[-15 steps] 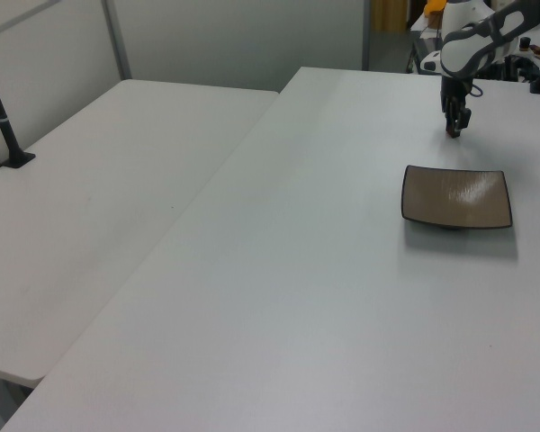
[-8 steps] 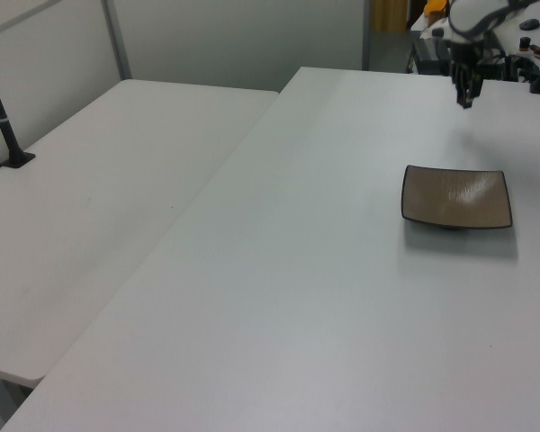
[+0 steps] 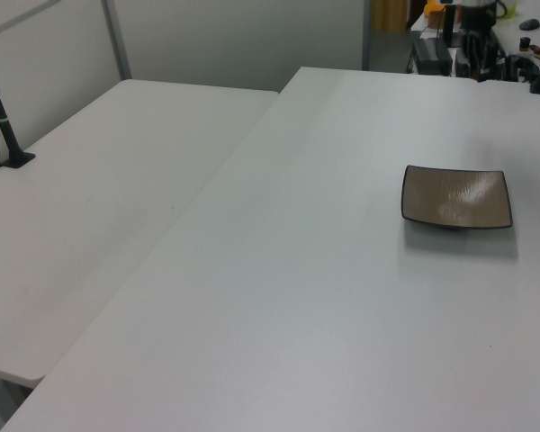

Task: Strawberries on a ceramic plate
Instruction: 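Carry the strawberry over the brown square plate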

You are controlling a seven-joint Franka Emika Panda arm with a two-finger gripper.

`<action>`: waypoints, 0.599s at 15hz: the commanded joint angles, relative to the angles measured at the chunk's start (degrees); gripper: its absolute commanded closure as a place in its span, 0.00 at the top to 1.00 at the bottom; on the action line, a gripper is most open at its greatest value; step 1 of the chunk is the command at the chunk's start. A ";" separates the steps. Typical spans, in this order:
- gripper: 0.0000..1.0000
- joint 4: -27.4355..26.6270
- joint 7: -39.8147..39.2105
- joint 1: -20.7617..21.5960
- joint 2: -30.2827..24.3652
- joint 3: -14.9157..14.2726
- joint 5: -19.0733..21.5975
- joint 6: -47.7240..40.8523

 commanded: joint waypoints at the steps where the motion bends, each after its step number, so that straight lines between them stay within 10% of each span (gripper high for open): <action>1: 0.14 -0.78 5.63 3.55 -5.03 0.78 -0.38 -6.60; 9: 0.14 -1.04 24.77 4.87 -7.06 14.30 -0.21 -13.56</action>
